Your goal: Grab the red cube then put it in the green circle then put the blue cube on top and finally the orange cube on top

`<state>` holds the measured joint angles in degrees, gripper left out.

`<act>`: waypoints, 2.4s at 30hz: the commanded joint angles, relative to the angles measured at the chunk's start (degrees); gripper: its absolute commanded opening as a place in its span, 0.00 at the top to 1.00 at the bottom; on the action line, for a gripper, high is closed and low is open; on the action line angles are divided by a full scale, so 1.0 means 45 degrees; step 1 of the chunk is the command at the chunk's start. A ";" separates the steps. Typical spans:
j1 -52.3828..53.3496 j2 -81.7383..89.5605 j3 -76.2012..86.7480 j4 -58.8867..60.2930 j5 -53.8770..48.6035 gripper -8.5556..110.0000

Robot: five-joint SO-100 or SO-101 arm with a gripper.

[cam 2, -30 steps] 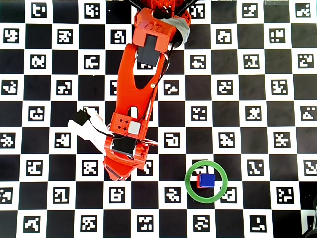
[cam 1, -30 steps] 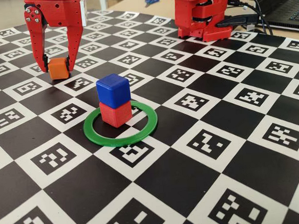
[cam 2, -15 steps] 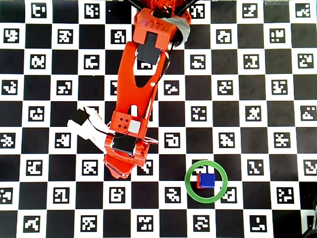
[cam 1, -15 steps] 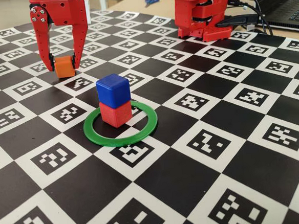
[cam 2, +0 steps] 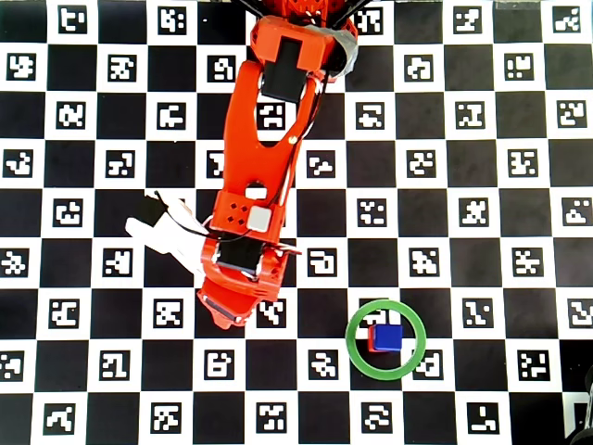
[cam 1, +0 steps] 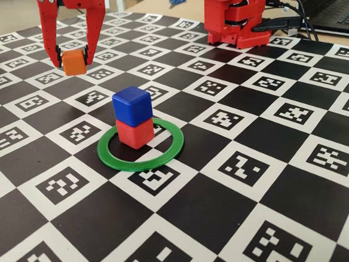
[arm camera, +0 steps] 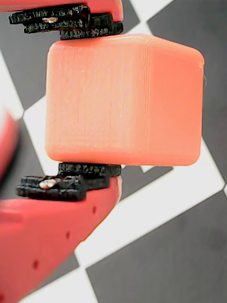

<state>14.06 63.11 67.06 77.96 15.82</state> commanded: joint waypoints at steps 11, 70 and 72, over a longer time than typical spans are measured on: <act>-0.2227 0.1230 -0.4629 0.3398 -0.0879 0.85; -0.6445 -0.3652 -0.9980 0.3203 0.0430 0.86; -0.6426 -0.3711 -0.9980 0.3203 0.0430 0.86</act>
<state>-14.50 44.03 26.72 93.60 18.46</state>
